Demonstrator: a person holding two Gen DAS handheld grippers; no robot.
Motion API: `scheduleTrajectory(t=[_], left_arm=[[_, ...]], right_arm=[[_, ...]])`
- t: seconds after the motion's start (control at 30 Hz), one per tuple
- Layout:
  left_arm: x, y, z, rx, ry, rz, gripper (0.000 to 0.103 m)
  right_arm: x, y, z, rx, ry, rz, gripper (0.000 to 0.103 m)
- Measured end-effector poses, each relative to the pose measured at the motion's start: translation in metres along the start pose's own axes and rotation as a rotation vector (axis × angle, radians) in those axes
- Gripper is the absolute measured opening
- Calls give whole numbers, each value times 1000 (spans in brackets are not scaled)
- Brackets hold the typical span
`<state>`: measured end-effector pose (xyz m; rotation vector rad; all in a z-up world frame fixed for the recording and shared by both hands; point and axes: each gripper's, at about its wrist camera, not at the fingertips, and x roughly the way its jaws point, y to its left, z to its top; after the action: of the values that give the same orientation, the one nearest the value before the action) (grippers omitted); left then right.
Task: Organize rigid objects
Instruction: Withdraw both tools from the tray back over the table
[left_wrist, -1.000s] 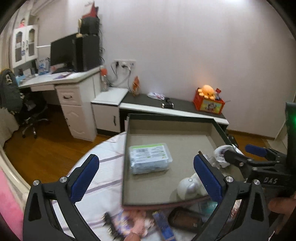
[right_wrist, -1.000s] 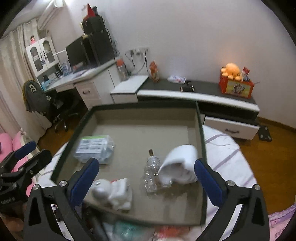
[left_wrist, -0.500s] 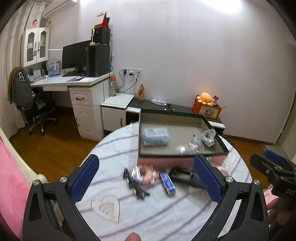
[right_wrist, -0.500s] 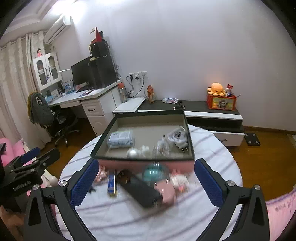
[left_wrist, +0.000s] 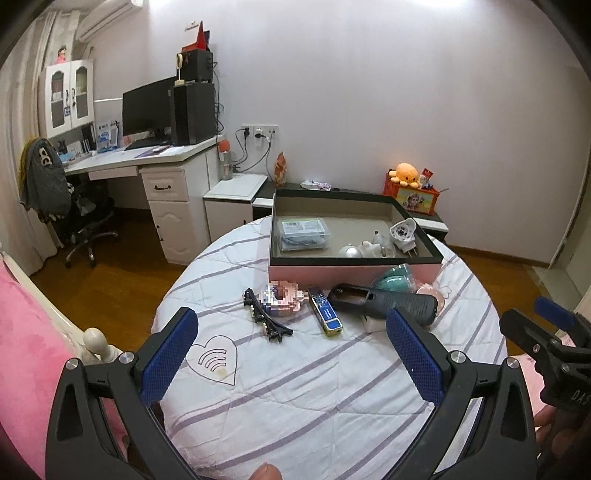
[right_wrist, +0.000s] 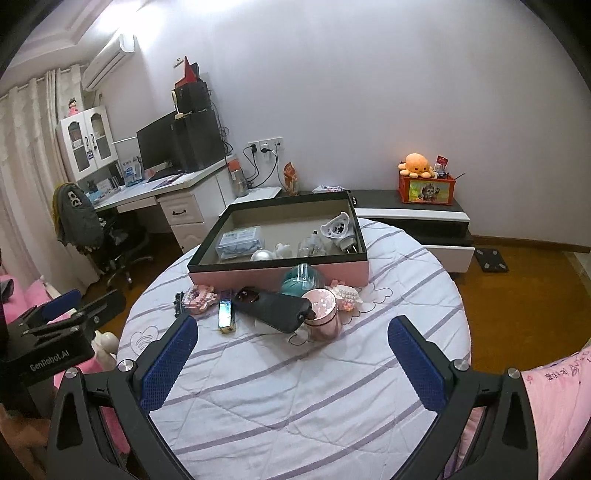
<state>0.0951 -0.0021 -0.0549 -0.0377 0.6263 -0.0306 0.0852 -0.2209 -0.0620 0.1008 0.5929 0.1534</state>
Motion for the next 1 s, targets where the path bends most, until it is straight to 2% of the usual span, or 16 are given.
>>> scheduleTrajectory(t=[0.4,0.8,1.0], left_arm=[[-4,-4,-1,21,10,51,103],[-3,-3,-4,8,18,39,103],[-3,-2,-6,6,21,40,103]], right_arm=[[-7,11,-2,-23,2,7,103],[-3,21,4,-52,-3,-63,103],[-3,21,5,-57,-7,-65,103]])
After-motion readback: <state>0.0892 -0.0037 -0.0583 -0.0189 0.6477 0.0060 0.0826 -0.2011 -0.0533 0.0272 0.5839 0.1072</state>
